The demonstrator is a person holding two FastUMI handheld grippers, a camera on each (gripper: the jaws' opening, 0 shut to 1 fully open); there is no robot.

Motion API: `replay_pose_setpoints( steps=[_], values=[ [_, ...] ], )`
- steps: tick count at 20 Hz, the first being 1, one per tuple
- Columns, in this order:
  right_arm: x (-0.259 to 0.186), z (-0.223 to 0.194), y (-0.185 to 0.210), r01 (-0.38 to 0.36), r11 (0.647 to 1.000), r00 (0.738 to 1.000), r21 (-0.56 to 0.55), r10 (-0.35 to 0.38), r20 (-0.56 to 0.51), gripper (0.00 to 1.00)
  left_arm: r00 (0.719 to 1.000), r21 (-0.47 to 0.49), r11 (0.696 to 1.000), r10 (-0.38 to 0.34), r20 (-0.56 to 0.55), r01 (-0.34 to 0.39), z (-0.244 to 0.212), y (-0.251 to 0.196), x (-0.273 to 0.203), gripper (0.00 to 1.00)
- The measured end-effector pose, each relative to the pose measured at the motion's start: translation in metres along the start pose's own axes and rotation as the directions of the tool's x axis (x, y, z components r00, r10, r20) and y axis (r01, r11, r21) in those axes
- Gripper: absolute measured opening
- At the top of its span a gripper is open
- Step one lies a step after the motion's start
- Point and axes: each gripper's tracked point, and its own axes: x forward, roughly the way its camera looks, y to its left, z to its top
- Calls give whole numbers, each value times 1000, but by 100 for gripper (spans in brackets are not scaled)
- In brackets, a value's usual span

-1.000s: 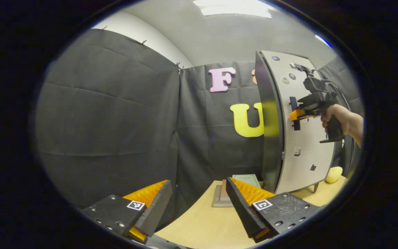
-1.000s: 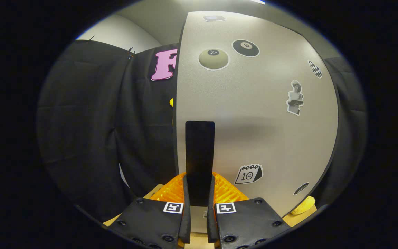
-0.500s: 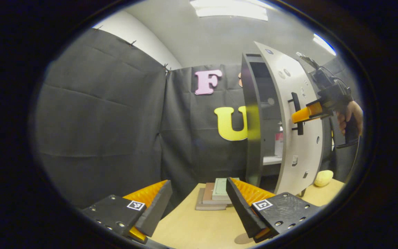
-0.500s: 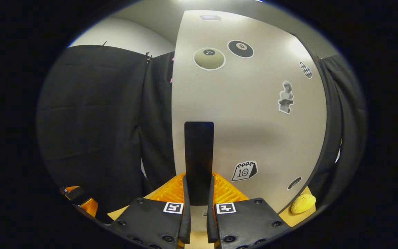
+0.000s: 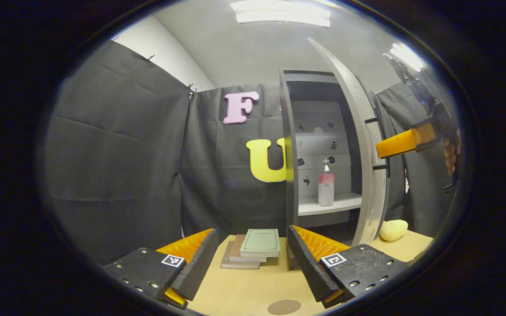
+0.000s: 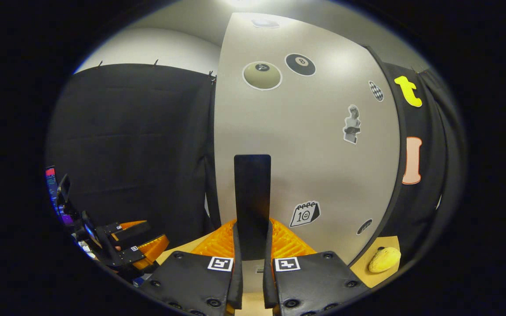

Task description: Open the cabinet door with the right hand, grasp the bottle in the cabinet with the left hand and place it on the coaster, then close the cabinet door with the right hand.

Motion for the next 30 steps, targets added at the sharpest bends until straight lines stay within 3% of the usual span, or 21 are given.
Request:
replay_pose_setpoints(
  steps=[4,11,18,23,26,29,30],
  values=[
    [-28,-3,-11,-43,999,999,2,43,18,20,999,-7,999,-46,5,46,8,-42,4,96],
    [-54,-7,-41,-12,1000,999,26,11,40,18,991,-1,991,-136,10,136,15,-123,-1,96],
    [-79,-9,-73,94,992,992,82,-100,73,19,979,8,979,-205,5,205,14,-196,-2,96],
    [-90,-10,-96,190,977,977,95,-198,81,15,973,-1,973,-231,3,231,17,-236,-8,96],
    [-88,-10,-92,141,980,983,139,-155,94,18,974,2,974,-225,3,225,17,-247,-10,97],
    [-92,-10,-94,126,988,986,92,-135,101,16,977,3,977,-212,2,212,17,-255,-11,96],
    [-97,-10,-95,128,989,985,79,-136,106,25,978,2,978,-207,2,207,18,-256,-10,96]
  ],
)
